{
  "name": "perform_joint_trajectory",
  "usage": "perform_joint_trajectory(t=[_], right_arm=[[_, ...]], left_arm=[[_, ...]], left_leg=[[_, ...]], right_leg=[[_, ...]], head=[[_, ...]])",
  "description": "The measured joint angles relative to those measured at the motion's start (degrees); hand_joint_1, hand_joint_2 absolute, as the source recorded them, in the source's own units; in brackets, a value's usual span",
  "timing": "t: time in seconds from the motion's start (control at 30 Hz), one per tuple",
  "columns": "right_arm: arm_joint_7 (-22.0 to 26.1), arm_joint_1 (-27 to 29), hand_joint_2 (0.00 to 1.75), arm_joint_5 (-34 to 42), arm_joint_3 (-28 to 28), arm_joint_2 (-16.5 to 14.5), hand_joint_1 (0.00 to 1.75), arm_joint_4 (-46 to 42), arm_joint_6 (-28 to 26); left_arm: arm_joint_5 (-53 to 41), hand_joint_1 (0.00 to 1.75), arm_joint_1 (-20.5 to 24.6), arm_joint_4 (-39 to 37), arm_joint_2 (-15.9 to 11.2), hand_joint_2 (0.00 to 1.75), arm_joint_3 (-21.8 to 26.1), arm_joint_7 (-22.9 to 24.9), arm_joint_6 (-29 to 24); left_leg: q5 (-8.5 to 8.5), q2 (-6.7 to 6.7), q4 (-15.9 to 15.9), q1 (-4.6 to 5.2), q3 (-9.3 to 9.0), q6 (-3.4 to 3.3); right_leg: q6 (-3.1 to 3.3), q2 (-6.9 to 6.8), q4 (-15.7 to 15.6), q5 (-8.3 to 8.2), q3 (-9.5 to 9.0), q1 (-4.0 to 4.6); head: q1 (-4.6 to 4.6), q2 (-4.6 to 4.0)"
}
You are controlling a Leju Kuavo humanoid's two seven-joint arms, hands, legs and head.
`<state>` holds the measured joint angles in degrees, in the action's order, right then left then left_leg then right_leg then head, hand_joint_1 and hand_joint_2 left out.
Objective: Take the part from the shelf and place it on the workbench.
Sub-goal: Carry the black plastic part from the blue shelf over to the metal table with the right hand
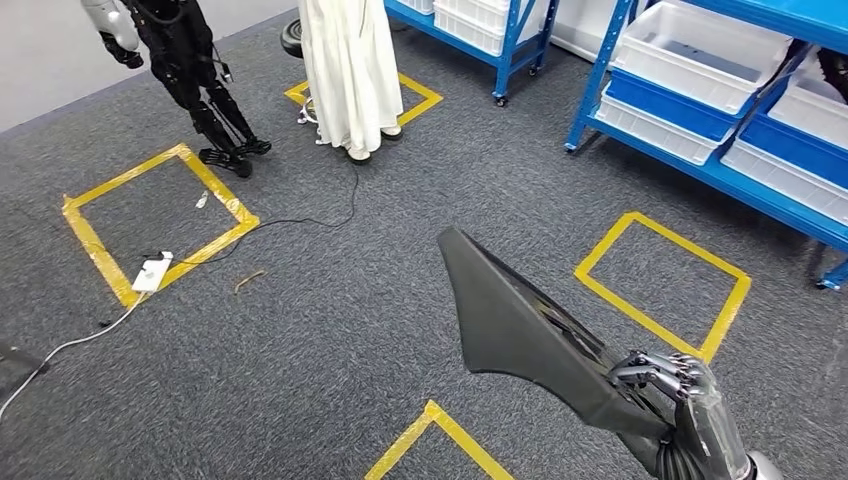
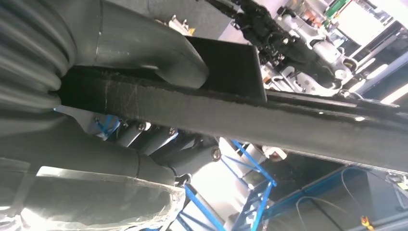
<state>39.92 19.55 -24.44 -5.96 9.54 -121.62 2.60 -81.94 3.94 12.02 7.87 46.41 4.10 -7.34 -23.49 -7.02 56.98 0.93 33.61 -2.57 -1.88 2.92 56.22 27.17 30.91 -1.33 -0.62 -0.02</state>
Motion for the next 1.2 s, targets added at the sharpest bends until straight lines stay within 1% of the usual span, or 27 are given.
perform_joint_trajectory(t=[0.07,0.1,0.17,0.2,0.23,0.27,0.3,0.33,0.37,0.4,0.43,0.5,0.53,0.6,0.63,0.67,0.7,0.77,0.8,0.83,0.87,0.9,0.93,0.97,1.03,1.07,1.2], right_arm=[[0.02,0.08,1.75,-0.04,0.12,0.1,1.75,0.05,-0.24],[0.02,0.18,1.75,-0.06,0.16,0.15,1.75,0.05,-0.42],[0.03,0.92,1.75,-0.06,0.17,0.23,1.75,-0.11,-0.89],[0.03,1.46,1.75,-0.06,0.18,0.29,1.75,-0.25,-1.09],[0.03,1.99,1.75,-0.06,0.19,0.35,1.75,-0.38,-1.23],[0.03,2.36,1.75,-0.07,0.2,0.41,1.75,-0.47,-1.3],[0.03,2.54,1.75,-0.07,0.22,0.48,1.75,-0.49,-1.31],[0.03,2.6,1.75,-0.09,0.24,0.54,1.75,-0.49,-1.31],[0.03,2.59,1.75,-0.15,0.27,0.58,1.75,-0.49,-1.29],[0.03,2.51,1.75,-0.24,0.35,0.62,1.75,-0.49,-1.28],[0.03,2.36,1.75,-0.39,0.48,0.63,1.75,-0.49,-1.27],[0.03,1.92,1.75,-0.73,0.88,0.63,1.75,-0.45,-1.3],[0.03,1.77,1.75,-0.91,1.06,0.61,1.75,-0.43,-1.34],[0.03,1.81,1.75,-1.11,1.32,0.59,1.75,-0.6,-1.46],[0.03,1.92,1.75,-1.13,1.42,0.61,1.75,-0.78,-1.53],[0.04,2.1,1.75,-1.05,1.5,0.65,1.75,-1.02,-1.62],[0.05,2.33,1.75,-0.95,1.55,0.73,1.75,-1.22,-1.71],[0.04,2.74,1.75,-0.63,1.58,0.93,1.75,-1.38,-1.87],[0.04,2.86,1.75,-0.43,1.58,1.07,1.75,-1.37,-1.94],[0.03,2.9,1.75,-0.18,1.58,1.22,1.75,-1.35,-2.04],[0.03,2.89,1.75,0.1,1.57,1.4,1.75,-1.33,-2.15],[0.03,2.88,1.75,0.36,1.57,1.58,1.75,-1.32,-2.27],[0.03,2.86,1.75,0.59,1.57,1.77,1.75,-1.31,-2.36],[0.02,2.78,1.75,0.77,1.57,1.94,1.75,-1.27,-2.42],[0.0,2.66,1.75,0.94,1.56,2.16,1.75,-1.23,-2.48],[-0.01,2.62,1.75,0.96,1.55,2.21,1.75,-1.22,-2.49],[0.01,2.63,1.75,1.02,1.52,2.26,1.75,-1.24,-2.53]], left_arm=[[-0.06,0.0,-0.25,0.0,-0.03,1.75,0.01,-0.02,-0.01],[-0.13,0.0,-0.43,0.0,-0.08,1.75,0.01,-0.03,-0.01],[-0.38,0.0,-0.62,-0.01,-0.13,1.75,0.01,-0.07,-0.01],[-0.49,0.0,-0.63,-0.02,-0.14,1.75,0.01,-0.08,0.01],[-0.55,0.0,-0.59,-0.02,-0.12,1.75,0.01,-0.1,0.03],[-0.55,0.0,-0.57,-0.02,-0.13,1.75,0.02,-0.09,0.07],[-0.54,0.0,-0.59,-0.02,-0.13,1.75,0.03,-0.08,0.11],[-0.49,0.0,-0.62,-0.02,-0.15,1.75,0.08,-0.05,0.15],[-0.41,0.0,-0.64,-0.02,-0.19,1.75,0.14,-0.02,0.21],[-0.29,0.0,-0.64,-0.02,-0.25,1.75,0.21,0.01,0.27],[-0.19,0.0,-0.61,-0.02,-0.36,1.75,0.27,0.02,0.38],[-0.07,0.0,-0.5,-0.01,-0.53,1.75,0.32,0.02,0.6],[-0.07,0.0,-0.45,0.0,-0.59,1.75,0.34,0.02,0.68],[-0.05,0.0,-0.49,0.0,-0.63,1.75,0.39,0.02,0.81],[-0.01,0.0,-0.58,-0.01,-0.6,1.75,0.43,0.04,0.91],[0.05,0.0,-0.64,-0.01,-0.56,1.75,0.46,0.09,1.02],[0.12,0.0,-0.65,-0.02,-0.5,1.75,0.48,0.14,1.1],[0.33,0.0,-0.61,-0.02,-0.44,1.75,0.57,0.38,1.18],[0.43,0.0,-0.61,-0.02,-0.44,1.75,0.69,0.55,1.18],[0.53,0.0,-0.66,-0.02,-0.44,1.75,0.86,0.74,1.18],[0.57,0.0,-0.73,-0.03,-0.43,1.75,1.05,0.9,1.18],[0.58,0.0,-0.78,-0.03,-0.43,1.75,1.2,1.0,1.18],[0.58,0.0,-0.81,-0.04,-0.43,1.75,1.31,1.06,1.18],[0.57,0.0,-0.82,-0.04,-0.47,1.75,1.39,1.1,1.18],[0.58,0.0,-0.83,-0.04,-0.57,1.75,1.49,1.16,1.19],[0.58,0.0,-0.84,-0.04,-0.61,1.75,1.53,1.19,1.2],[0.58,0.0,-0.85,-0.04,-0.62,1.75,1.55,1.2,1.2]], left_leg=[[0.02,-0.83,0.13,-0.07,0.36,0.49],[-0.13,-0.42,0.42,-0.12,0.51,0.75],[-1.98,2.6,3.33,-0.19,1.69,1.42],[-3.75,4.61,6.54,-0.34,3.11,1.81],[-5.76,5.97,10.7,-0.59,5.15,2.17],[-7.36,6.54,14.67,-0.9,7.22,2.45],[-8.08,6.75,17.37,-1.17,8.74,2.63],[-7.6,6.84,17.81,-1.35,9.16,2.73],[-6.06,7.04,15.76,-1.43,8.23,2.69],[-3.95,7.63,11.81,-1.42,6.2,2.49],[-2.23,8.88,7.4,-1.2,3.89,2.07],[-0.63,10.75,1.86,-0.63,0.95,1.15],[-0.72,11.01,1.19,-0.35,0.69,0.78],[-0.5,9.73,0.73,-0.24,0.59,0.22],[-0.25,9.1,0.19,-0.35,0.25,-0.03],[0.06,8.42,-0.37,-0.5,-0.09,-0.32],[0.34,7.74,-0.85,-0.68,-0.43,-0.51],[0.44,6.32,-1.0,-0.73,-0.41,-0.76],[0.42,5.56,-0.99,-0.72,-0.36,-0.77],[0.41,4.82,-0.98,-0.73,-0.33,-0.77],[0.4,4.01,-0.94,-0.76,-0.35,-0.72],[0.37,3.23,-0.87,-0.83,-0.38,-0.61],[0.27,2.43,-0.65,-0.92,-0.37,-0.38],[0.11,1.65,-0.34,-0.89,-0.29,-0.03],[-0.29,0.72,0.39,-0.73,-0.05,0.62],[-0.4,0.54,0.59,-0.63,0.03,0.79],[-0.46,0.5,0.77,-0.63,0.09,0.88]], right_leg=[[1.07,-0.69,-0.08,-0.22,-0.19,0.09],[1.37,-1.15,-0.17,-0.3,-0.35,-0.04],[2.13,-2.26,-0.38,-0.29,-0.85,-0.29],[2.46,-2.88,-0.42,-0.17,-1.09,-0.17],[2.79,-3.56,-0.41,0.0,-1.24,-0.01],[2.96,-4.19,-0.4,0.13,-1.32,0.13],[3.04,-4.82,-0.39,0.25,-1.38,0.22],[3.07,-5.41,-0.39,0.36,-1.46,0.28],[3.04,-5.95,-0.39,0.5,-1.6,0.33],[2.99,-6.49,-0.41,0.67,-1.83,0.4],[2.87,-6.96,-0.42,0.86,-2.09,0.49],[2.44,-7.81,-0.46,1.23,-2.4,0.83],[2.17,-8.26,-0.51,1.38,-2.49,0.91],[1.62,-9.07,-0.7,1.63,-2.7,1.11],[1.44,-8.64,-0.46,1.95,-2.75,1.17],[1.49,-7.45,0.83,2.75,-2.28,1.23],[1.68,-5.91,3.37,4.06,-1.11,1.21],[2.21,-3.55,11.37,7.37,3.04,0.81],[2.12,-3.24,14.81,8.46,5.04,0.64],[1.79,-3.14,16.68,8.78,6.31,0.49],[1.14,-3.09,16.1,7.98,6.4,0.29],[0.39,-2.97,13.18,6.34,5.28,0.02],[-0.44,-2.38,8.68,4.23,3.37,-0.39],[-0.95,-1.6,4.68,2.41,1.67,-0.63],[-0.97,-0.31,0.26,0.67,-0.15,-0.82],[-0.69,-0.18,0.22,0.66,-0.11,-0.67],[-0.35,-0.34,0.17,0.6,-0.05,-0.69]], head=[[-0.05,0.0],[-0.04,0.0],[-0.3,0.0],[-0.43,0.0],[-0.57,0.0],[-0.57,0.0],[-0.58,0.0],[-0.59,0.0],[-0.59,0.0],[-0.61,0.0],[-0.59,0.0],[-0.53,0.0],[-0.51,0.0],[-0.6,0.0],[-0.49,0.0],[-0.5,0.0],[-0.38,0.0],[-0.28,0.0],[-0.18,0.0],[-0.17,0.0],[-0.15,0.0],[-0.14,0.0],[-0.1,0.0],[-0.01,0.0],[0.17,0.0],[0.25,0.0],[0.24,0.0]])
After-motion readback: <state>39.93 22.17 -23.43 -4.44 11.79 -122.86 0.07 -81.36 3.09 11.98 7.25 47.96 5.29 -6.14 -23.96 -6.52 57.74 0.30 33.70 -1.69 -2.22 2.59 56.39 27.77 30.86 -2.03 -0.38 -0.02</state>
